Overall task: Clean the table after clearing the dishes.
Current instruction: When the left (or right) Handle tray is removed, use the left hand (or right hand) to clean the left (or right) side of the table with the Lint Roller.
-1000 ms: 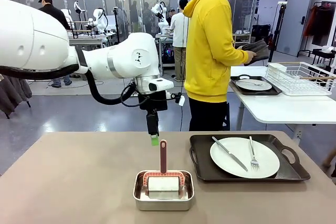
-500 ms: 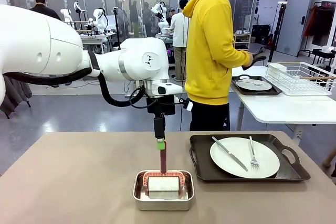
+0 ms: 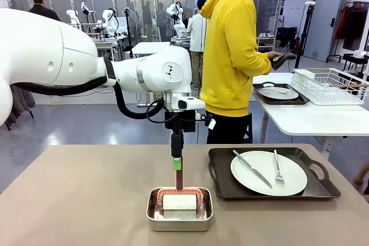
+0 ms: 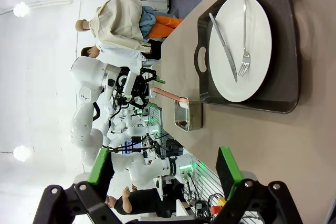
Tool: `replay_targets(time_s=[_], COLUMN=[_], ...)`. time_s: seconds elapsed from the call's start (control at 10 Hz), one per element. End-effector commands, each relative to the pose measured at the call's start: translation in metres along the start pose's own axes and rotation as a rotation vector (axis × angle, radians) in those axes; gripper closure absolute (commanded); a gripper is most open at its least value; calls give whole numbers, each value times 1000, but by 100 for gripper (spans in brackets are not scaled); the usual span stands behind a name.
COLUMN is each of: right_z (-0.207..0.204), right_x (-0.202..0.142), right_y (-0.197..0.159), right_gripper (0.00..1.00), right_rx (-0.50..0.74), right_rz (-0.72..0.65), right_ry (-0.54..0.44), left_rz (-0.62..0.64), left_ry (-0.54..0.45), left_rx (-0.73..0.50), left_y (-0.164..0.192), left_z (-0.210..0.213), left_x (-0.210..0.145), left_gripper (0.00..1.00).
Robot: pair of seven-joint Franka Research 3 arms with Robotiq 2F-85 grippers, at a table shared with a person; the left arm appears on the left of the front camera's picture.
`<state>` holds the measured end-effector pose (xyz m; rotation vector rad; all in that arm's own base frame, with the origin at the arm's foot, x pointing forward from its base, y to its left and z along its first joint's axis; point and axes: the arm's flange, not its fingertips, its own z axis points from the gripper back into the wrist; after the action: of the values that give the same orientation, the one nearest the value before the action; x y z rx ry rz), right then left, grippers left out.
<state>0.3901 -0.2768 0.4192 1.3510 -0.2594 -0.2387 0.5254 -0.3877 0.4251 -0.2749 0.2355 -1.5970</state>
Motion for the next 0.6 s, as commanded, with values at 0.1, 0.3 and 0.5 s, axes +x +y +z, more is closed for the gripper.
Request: replay_targets(time_s=[0.1, 0.3, 0.5], right_z=[1, 1, 1], right_x=[-2, -2, -2], right_y=[3, 3, 3], right_gripper=[0, 0, 0], right_rx=[5, 5, 5], right_rz=[6, 6, 6], right_ry=[0, 0, 0], left_rz=[18, 15, 34], left_ry=[17, 6, -1], left_rx=[4, 5, 10], left_y=[0, -2, -3], left_z=[0, -6, -8], left_x=[4, 8, 9], left_gripper=[0, 0, 0])
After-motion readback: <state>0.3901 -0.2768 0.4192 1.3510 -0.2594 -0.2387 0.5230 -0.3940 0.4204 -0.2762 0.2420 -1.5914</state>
